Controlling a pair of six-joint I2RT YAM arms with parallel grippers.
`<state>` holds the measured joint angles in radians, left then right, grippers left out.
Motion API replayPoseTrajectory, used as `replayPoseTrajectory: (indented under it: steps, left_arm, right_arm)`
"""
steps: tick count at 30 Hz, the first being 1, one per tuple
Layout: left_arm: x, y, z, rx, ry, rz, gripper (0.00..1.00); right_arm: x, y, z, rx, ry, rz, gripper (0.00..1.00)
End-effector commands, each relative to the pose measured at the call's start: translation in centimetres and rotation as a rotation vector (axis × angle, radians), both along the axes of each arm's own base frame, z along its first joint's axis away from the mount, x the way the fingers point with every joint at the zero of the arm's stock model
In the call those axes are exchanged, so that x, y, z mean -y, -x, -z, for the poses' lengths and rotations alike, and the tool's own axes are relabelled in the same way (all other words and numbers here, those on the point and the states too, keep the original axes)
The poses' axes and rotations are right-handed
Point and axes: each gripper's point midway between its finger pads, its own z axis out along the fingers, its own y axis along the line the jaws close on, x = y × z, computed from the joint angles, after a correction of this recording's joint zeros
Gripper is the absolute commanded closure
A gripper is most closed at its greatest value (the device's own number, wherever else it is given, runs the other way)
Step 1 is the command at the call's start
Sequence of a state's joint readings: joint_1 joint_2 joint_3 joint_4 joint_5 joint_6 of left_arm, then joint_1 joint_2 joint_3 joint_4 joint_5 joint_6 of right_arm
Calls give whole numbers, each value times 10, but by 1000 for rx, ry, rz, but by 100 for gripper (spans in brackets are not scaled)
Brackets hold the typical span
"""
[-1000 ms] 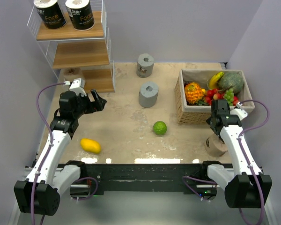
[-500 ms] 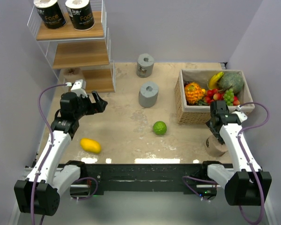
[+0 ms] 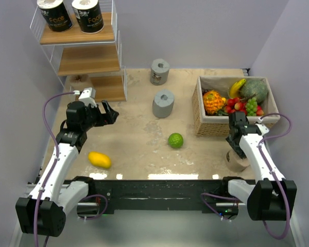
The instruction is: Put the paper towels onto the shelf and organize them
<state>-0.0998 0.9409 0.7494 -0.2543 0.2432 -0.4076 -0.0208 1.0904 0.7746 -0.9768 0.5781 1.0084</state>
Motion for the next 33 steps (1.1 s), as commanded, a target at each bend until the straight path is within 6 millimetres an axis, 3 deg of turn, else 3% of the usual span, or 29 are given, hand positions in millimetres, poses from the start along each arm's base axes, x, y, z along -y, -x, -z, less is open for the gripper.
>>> replayPoseTrajectory:
  steps: [1,5,11,17,22,29,33]
  left_arm:
    - [5,-3,-16,52,-3,31,6]
    - [4,-2,-15,51,-5,26,6]
    - [3,-1,-16,55,-10,24,5]
    - [4,1,-23,78,1,23,5]
    - [6,1,-21,72,0,35,4]
    - [2,3,-24,84,-9,16,4]
    - [0,3,-26,91,-13,8,4]
  right_arm:
    - [-2,-8,17,-12,-19,6,39]
    - [2,-10,9,13,4,-3,55]
    - [17,-14,-34,97,103,-1,77]
    - [19,-21,-63,158,127,-55,91]
    - [18,-32,-94,226,149,-140,94]
    - [-1,-52,-136,323,114,-338,96]
    - [-7,-59,-170,384,126,-397,98]
